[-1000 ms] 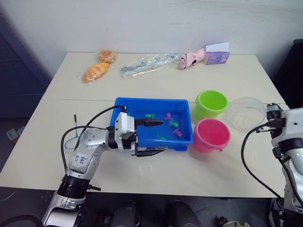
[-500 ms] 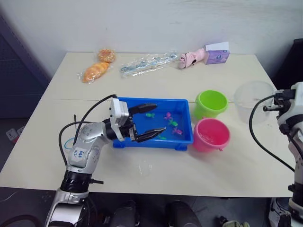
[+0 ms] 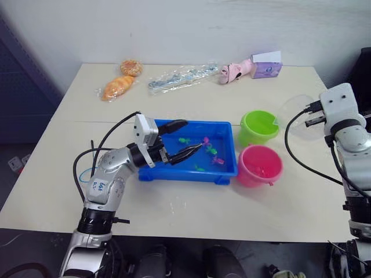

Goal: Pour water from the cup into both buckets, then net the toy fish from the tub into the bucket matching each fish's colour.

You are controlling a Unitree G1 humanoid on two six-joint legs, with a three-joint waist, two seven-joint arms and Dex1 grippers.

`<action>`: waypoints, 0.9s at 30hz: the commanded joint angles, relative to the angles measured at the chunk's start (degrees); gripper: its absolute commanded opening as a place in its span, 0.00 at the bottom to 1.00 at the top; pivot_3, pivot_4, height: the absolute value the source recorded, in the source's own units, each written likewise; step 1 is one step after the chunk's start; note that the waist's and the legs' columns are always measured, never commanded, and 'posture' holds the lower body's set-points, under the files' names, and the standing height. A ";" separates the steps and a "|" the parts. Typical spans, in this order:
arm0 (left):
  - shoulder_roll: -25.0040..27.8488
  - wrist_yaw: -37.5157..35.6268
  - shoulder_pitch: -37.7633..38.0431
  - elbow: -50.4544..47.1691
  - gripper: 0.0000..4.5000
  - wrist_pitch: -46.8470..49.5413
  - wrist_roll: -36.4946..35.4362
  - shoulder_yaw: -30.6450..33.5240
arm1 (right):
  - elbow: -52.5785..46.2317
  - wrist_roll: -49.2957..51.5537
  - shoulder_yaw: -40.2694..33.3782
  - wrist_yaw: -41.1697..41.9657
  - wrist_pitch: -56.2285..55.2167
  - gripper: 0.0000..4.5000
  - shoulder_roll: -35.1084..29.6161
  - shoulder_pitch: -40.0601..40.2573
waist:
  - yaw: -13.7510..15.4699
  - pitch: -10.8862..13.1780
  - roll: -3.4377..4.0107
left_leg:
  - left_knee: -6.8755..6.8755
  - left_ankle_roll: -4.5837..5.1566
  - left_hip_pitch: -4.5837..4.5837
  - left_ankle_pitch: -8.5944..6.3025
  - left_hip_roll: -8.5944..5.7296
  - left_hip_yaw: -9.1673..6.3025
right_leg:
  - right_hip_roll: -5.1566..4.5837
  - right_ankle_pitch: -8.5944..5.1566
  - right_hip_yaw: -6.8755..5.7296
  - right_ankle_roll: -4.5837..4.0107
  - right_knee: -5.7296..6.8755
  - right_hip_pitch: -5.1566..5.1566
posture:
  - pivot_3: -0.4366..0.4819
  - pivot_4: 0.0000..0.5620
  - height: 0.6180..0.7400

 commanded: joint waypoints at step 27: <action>-0.82 0.02 0.39 -1.24 1.00 -3.44 1.76 -0.88 | 16.76 -26.73 10.60 -7.43 -30.40 0.01 -3.61 -10.71 | -0.07 0.01 -0.01 | 0.01 -0.06 0.01 0.03 0.00 0.01 | 0.00 0.00 -0.02 0.00 0.01 0.00 | 0.48 0.27 1.00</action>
